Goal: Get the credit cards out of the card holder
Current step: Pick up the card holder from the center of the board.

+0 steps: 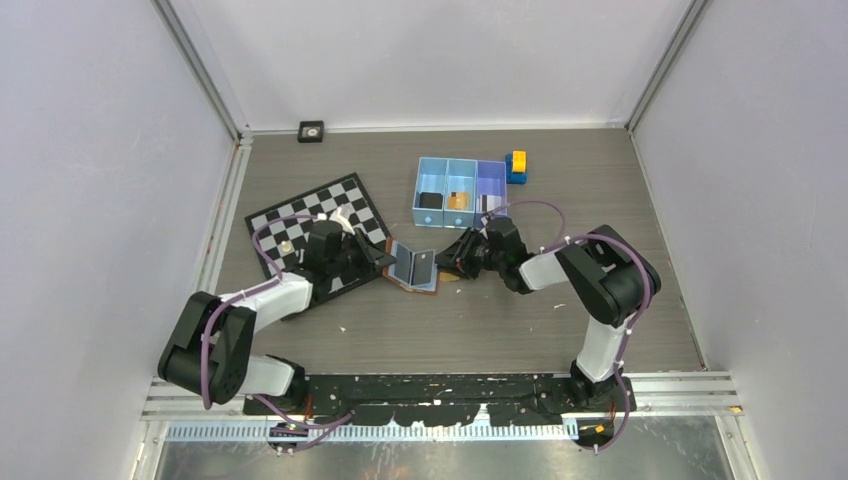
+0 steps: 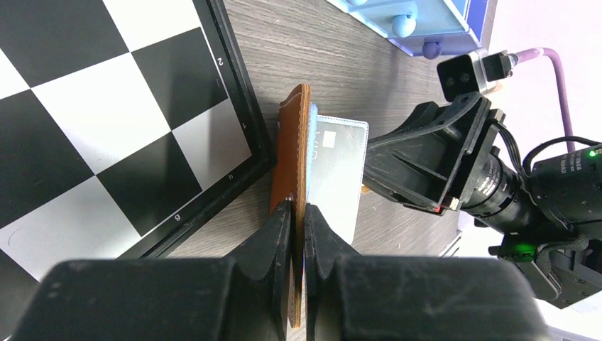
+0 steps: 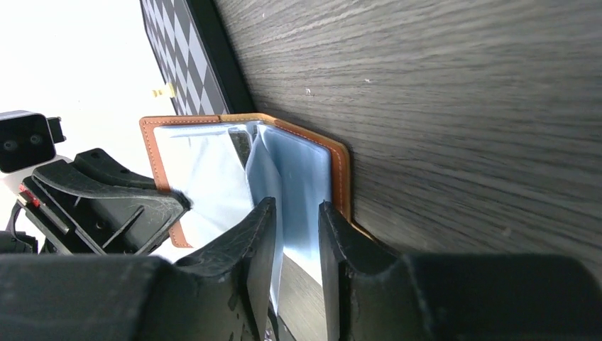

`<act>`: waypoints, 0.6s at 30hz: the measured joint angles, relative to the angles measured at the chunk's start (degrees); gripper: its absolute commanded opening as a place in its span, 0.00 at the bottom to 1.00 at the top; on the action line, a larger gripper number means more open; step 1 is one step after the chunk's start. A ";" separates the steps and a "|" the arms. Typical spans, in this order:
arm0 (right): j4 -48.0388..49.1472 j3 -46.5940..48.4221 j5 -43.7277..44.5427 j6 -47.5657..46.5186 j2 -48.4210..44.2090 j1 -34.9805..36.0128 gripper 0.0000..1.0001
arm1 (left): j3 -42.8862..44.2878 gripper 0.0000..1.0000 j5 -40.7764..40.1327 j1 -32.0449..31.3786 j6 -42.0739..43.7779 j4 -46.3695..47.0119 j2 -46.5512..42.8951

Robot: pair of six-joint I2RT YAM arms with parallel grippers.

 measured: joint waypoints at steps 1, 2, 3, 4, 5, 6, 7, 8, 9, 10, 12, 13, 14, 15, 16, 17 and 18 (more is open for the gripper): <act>-0.52 -0.35 0.39 -0.33 -0.81 -0.26 0.40 | 0.00 0.00 -0.09 0.00 0.00 0.00 -0.20; -0.98 -0.66 0.68 -0.61 -1.53 -0.39 0.43 | 0.00 0.00 -0.20 0.02 0.02 0.00 -0.33; -1.31 -0.96 0.96 -0.83 -2.19 -0.59 0.44 | 0.00 0.00 -0.22 0.02 0.02 0.00 -0.35; -1.68 -1.27 1.27 -1.05 -2.84 -0.72 0.47 | 0.00 0.00 -0.22 0.02 0.02 0.00 -0.35; -1.84 -1.55 1.44 -1.25 -3.34 -0.83 0.50 | 0.00 0.00 -0.20 0.02 0.02 0.00 -0.35; -1.97 -1.88 1.55 -1.53 -3.93 -0.85 0.54 | 0.00 0.00 -0.20 0.02 0.00 -0.02 -0.35; -2.03 -2.25 1.68 -1.84 -4.61 -0.85 0.57 | 0.00 0.00 -0.17 0.02 0.00 0.00 -0.33; -2.08 -2.62 1.73 -2.10 -5.29 -0.85 0.60 | 0.00 0.00 -0.17 0.02 0.00 0.00 -0.31; -2.08 -2.91 1.66 -2.32 -5.90 -0.85 0.67 | 0.00 0.00 -0.13 0.02 0.00 0.00 -0.26; -2.08 -3.04 1.64 -2.45 -6.38 -0.85 0.75 | 0.00 0.00 -0.09 0.02 0.00 0.00 -0.22; -2.03 -3.06 1.57 -2.64 -7.04 -0.85 0.79 | 0.00 0.00 0.07 0.04 -0.02 0.02 -0.02; -2.16 -3.06 1.60 -2.89 -7.28 -0.85 0.79 | 0.00 0.00 0.11 0.04 -0.02 0.02 0.02; -2.43 -3.04 1.62 -3.17 -7.52 -0.81 0.71 | 0.00 0.00 0.15 0.04 -0.02 0.02 0.09; -3.06 -2.91 1.60 -3.61 -7.65 -0.72 0.64 | 0.00 0.00 0.22 0.04 -0.02 0.02 0.15; -4.52 -2.45 1.68 -4.13 -7.74 -0.61 0.57 | 0.00 0.00 0.26 0.04 -0.02 0.04 0.24; -5.38 -2.14 1.66 -4.76 -7.74 -0.37 0.48 | 0.00 0.00 0.28 0.04 -0.02 0.04 0.37; -6.49 -1.70 1.68 -4.98 -7.72 -0.09 0.41 | 0.00 0.00 0.33 0.04 -0.04 0.04 0.48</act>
